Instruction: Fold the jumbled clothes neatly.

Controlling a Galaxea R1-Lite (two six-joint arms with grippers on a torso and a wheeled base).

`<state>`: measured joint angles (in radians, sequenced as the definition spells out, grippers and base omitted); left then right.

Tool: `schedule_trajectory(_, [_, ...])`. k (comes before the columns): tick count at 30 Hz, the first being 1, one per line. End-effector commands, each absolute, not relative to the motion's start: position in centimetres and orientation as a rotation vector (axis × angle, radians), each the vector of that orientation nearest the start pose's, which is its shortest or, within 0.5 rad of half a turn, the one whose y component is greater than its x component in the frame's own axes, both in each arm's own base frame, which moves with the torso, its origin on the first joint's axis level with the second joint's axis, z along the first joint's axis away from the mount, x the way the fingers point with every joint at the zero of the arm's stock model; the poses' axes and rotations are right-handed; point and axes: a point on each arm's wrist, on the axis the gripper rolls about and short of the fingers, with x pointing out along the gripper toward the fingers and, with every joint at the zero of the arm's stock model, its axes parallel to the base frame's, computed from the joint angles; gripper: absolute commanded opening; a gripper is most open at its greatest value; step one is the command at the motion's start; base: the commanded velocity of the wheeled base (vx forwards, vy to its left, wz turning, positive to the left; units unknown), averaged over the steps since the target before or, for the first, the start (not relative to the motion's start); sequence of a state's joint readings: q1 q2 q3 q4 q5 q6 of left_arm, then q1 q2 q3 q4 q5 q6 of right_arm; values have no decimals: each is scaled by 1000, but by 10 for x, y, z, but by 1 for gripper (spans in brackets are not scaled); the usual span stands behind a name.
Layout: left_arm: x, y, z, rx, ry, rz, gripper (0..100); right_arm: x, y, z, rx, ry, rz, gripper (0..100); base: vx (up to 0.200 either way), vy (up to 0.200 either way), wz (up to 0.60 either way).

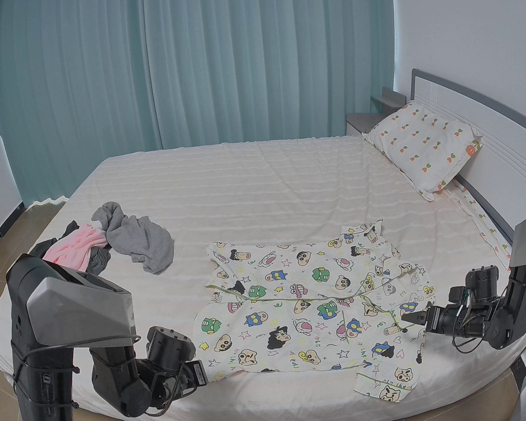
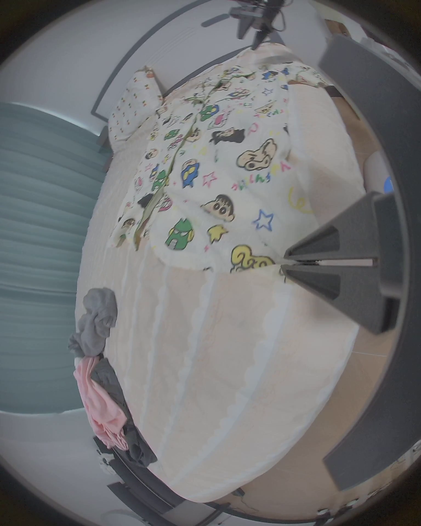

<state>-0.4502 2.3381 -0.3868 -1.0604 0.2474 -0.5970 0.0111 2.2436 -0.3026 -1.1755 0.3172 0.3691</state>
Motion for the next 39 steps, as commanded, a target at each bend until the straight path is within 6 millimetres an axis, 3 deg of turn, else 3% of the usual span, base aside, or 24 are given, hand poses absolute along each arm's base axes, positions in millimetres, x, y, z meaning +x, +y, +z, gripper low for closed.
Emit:
schedule_trajectory(1, [250,-104,-49,-287,832,88,0,267,9,-42,453,891,157,100,0,0,0])
schedule_trajectory(5, [247,-103,-48,-299,813,83,0,267,5,-53,433,946,147,100,0,0,0])
schedule_trajectory(15, [251,-102,-39,-365,748,83,0,266,4,-56,316,997,191,100,0,0,0])
schedule_trajectory(25, [254,-102,-36,-391,707,82,0,257,20,-71,158,1057,216,100,0,0,0])
schedule_trajectory(31, [254,-102,-36,-391,707,82,0,238,36,-71,128,1073,272,100,0,0,0])
schedule_trajectory(39, [251,-101,-37,-387,716,87,0,238,39,-81,164,1000,274,100,0,0,0])
